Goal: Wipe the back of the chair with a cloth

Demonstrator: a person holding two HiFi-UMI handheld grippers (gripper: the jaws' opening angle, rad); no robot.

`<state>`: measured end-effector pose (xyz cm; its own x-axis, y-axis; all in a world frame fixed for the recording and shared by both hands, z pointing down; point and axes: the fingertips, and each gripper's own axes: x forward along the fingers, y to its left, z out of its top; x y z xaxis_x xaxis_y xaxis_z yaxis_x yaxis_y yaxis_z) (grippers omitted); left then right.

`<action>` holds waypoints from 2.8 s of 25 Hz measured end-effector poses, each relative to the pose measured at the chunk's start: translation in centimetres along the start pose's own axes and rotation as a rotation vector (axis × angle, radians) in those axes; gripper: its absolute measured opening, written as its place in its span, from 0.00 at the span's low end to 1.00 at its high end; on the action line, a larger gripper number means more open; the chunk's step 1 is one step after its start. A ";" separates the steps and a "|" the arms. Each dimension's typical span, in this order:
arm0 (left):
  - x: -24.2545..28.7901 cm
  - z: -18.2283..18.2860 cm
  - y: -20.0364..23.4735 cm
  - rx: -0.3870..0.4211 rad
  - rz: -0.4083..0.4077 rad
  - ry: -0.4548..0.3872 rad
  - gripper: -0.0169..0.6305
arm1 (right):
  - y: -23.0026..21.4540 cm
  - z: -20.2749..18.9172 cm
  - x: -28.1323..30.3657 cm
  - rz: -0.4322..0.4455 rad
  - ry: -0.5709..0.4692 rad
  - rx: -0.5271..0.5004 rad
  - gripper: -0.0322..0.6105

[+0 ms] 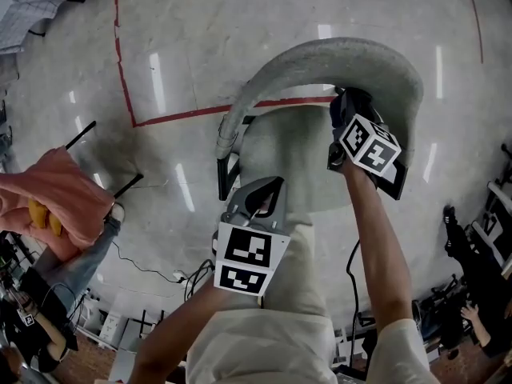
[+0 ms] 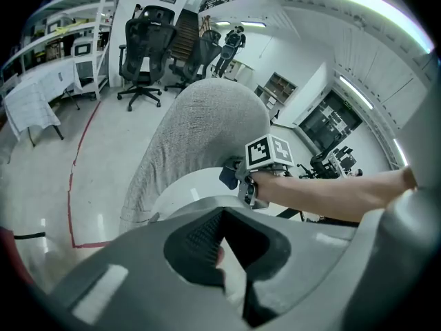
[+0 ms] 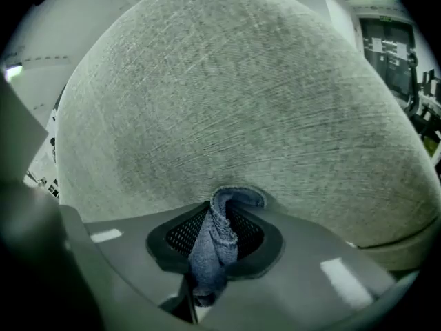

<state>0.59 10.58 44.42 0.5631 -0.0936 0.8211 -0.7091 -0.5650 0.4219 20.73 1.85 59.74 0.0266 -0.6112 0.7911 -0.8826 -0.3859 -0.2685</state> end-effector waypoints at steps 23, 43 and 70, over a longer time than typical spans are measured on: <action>-2.3 -2.0 3.4 -0.044 0.031 -0.028 0.03 | 12.3 -3.1 2.5 0.253 0.059 -0.074 0.17; -4.6 -4.5 5.7 -0.077 0.043 -0.046 0.03 | 20.8 -9.4 1.4 0.477 0.205 -0.116 0.17; -7.8 -4.5 6.4 -0.056 0.059 -0.089 0.03 | 24.6 -18.6 -9.5 0.801 0.478 -0.460 0.17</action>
<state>-10.24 11.41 42.46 0.5535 -0.1992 0.8087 -0.7632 -0.5100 0.3967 -9.99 11.04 55.87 -0.7464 -0.1961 0.6359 -0.6564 0.3745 -0.6549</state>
